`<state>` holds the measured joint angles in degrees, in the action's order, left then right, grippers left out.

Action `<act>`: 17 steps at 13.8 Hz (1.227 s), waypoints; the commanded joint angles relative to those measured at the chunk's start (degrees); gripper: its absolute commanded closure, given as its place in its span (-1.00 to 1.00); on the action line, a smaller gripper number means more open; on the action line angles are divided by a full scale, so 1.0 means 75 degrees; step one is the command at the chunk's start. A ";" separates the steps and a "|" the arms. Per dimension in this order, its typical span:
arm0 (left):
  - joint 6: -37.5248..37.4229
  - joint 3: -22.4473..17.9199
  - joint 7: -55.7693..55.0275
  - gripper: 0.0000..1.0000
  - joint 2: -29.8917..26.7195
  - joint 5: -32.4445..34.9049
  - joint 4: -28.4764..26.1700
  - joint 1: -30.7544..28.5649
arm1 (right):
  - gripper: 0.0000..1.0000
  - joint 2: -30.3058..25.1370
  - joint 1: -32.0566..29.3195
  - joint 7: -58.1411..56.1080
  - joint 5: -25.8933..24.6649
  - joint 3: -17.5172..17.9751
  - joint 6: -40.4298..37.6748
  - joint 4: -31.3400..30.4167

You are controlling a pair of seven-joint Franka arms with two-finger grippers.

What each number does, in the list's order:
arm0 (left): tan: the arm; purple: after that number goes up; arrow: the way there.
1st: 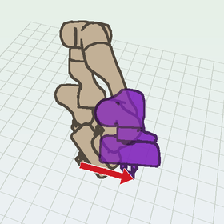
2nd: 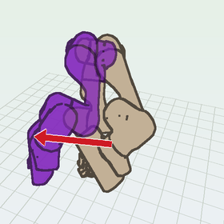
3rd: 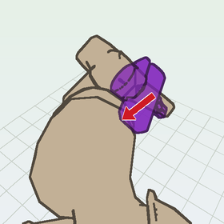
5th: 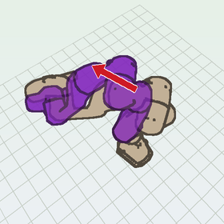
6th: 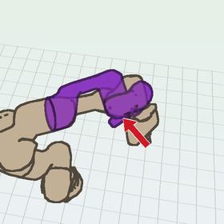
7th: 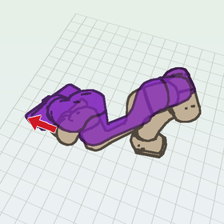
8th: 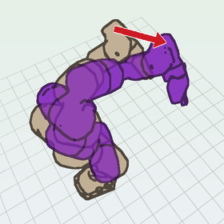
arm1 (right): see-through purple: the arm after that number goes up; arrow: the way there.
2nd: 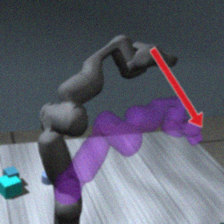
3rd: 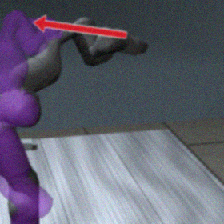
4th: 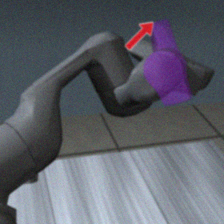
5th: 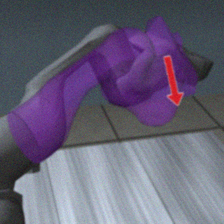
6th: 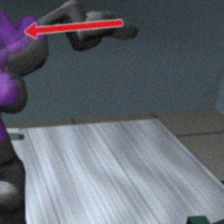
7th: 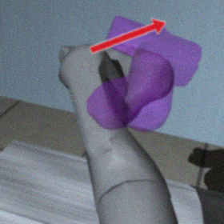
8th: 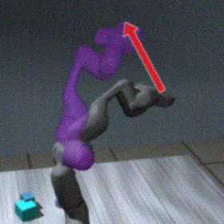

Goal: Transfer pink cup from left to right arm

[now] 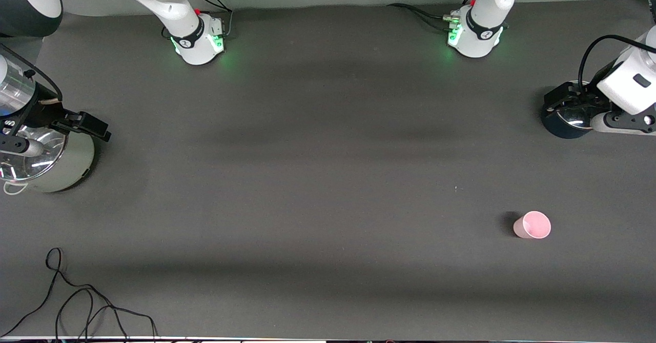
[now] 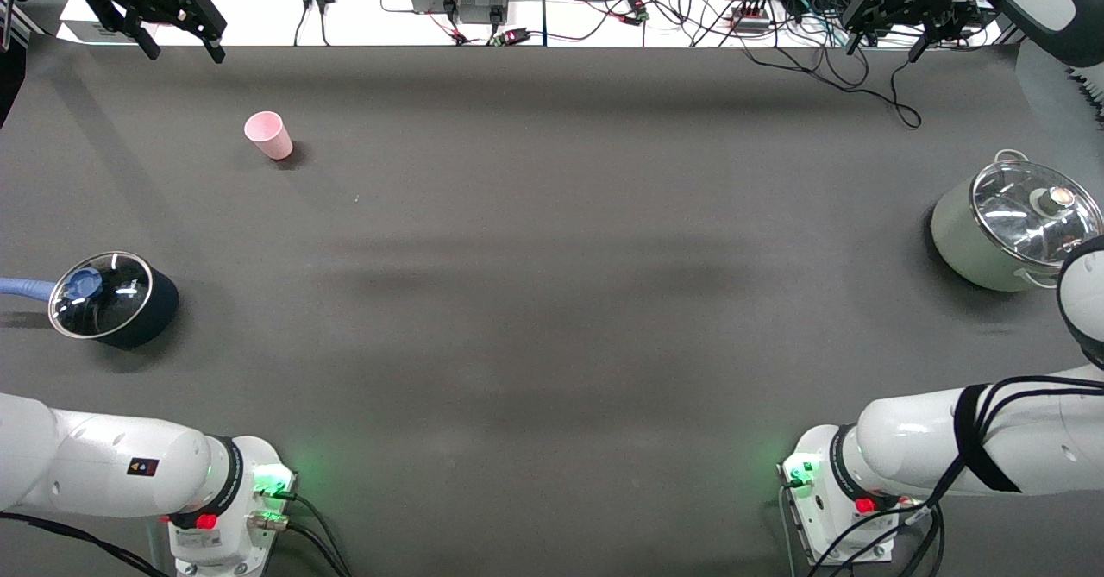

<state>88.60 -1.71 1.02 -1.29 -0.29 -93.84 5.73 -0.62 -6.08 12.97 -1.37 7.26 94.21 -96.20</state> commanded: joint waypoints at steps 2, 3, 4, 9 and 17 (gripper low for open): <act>-0.0130 -0.0042 0.0005 -1.00 0.0102 0.0121 0.0278 0.0033 | -1.00 0.0036 0.0037 -0.0100 0.0100 -0.0053 -0.0104 0.0112; -0.0106 -0.0042 0.0017 -1.00 0.0113 0.0121 0.0301 0.0033 | -1.00 0.0025 0.0026 -0.0112 0.0100 -0.0053 -0.0104 0.0100; -0.0106 -0.0042 0.0017 -1.00 0.0171 0.0179 0.0394 0.0033 | -1.00 0.0013 0.0026 -0.0112 0.0100 -0.0065 -0.0127 0.0089; -0.0001 -0.0054 0.1531 -1.00 0.0324 0.0063 0.0571 -0.0609 | -1.00 0.0025 -0.0033 -0.0100 0.0170 -0.0100 -0.0245 0.0147; 0.0620 -0.0042 0.7711 -1.00 0.1681 -0.2489 0.0641 -0.3445 | -1.00 0.0001 -0.0068 -0.0088 0.0205 -0.0135 -0.0268 0.0135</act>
<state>93.20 -2.68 50.89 7.47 -14.67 -90.90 -16.67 -0.63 -6.42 12.97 -1.10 6.41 93.25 -96.08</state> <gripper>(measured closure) 0.000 0.000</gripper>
